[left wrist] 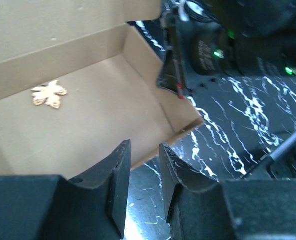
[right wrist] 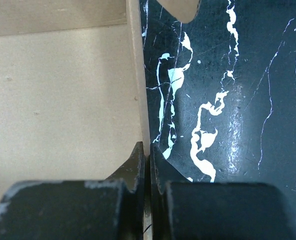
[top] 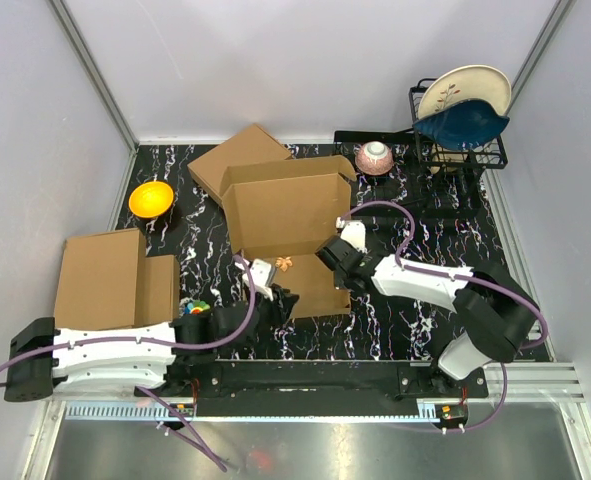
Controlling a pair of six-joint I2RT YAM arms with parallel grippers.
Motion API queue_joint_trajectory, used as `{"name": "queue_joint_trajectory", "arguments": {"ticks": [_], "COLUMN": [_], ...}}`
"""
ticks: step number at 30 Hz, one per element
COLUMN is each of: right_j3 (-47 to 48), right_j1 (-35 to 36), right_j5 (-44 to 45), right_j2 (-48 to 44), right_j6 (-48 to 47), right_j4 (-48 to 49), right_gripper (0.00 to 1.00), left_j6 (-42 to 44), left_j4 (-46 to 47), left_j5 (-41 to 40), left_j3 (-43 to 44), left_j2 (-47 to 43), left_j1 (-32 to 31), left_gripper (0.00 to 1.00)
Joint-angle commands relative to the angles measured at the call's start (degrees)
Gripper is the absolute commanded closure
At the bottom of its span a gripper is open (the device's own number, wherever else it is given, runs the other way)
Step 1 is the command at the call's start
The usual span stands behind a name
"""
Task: Fold the paper box
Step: Fold the paper box at the center of the board.
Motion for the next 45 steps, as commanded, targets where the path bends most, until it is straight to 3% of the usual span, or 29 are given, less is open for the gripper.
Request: {"name": "queue_joint_trajectory", "arguments": {"ticks": [1, 8, 12, 15, 17, 20, 23, 28, 45], "right_j3": [-2.38, -5.28, -5.19, -5.28, -5.72, -6.33, -6.77, -6.69, -3.96], "right_j1": [-0.36, -0.36, -0.28, -0.28, -0.28, -0.28, -0.28, -0.28, -0.19], "right_j5": [-1.49, -3.34, -3.78, -4.22, -5.00, -5.71, -6.41, -7.12, -7.03], "right_j2": [-0.09, -1.14, -1.49, -1.67, -1.67, -1.32, -1.75, -2.98, 1.58], "right_j6": [6.38, 13.68, 13.95, 14.38, 14.91, 15.35, 15.61, 14.91, 13.24], "right_j4": [-1.79, -3.12, -2.94, -2.68, -1.98, -1.62, -1.62, -1.89, -2.85], "right_gripper": [1.00, 1.00, 1.00, 1.00, 1.00, 1.00, 1.00, 1.00, 1.00], "left_j6": [5.28, 10.03, 14.95, 18.29, 20.49, 24.97, 29.80, 35.61, 27.00], "left_j4": [15.42, 34.66, 44.15, 55.19, 62.77, 81.28, 88.71, 90.76, 90.76], "left_j5": [2.80, 15.71, 17.14, 13.63, 9.08, 1.17, -4.46, -6.60, 4.91], "left_j3": [-4.59, -12.68, -14.01, -15.58, -16.20, -15.33, -12.79, -6.90, -4.87], "left_j2": [-1.20, -0.41, 7.30, 16.68, 22.59, 36.56, 47.47, 55.84, 54.09], "left_j1": [-3.98, -8.54, -12.33, -14.79, -16.71, -18.65, -18.75, -18.31, -9.35], "left_gripper": [0.69, 0.77, 0.87, 1.00, 1.00, 1.00, 1.00, 1.00, 1.00]}}
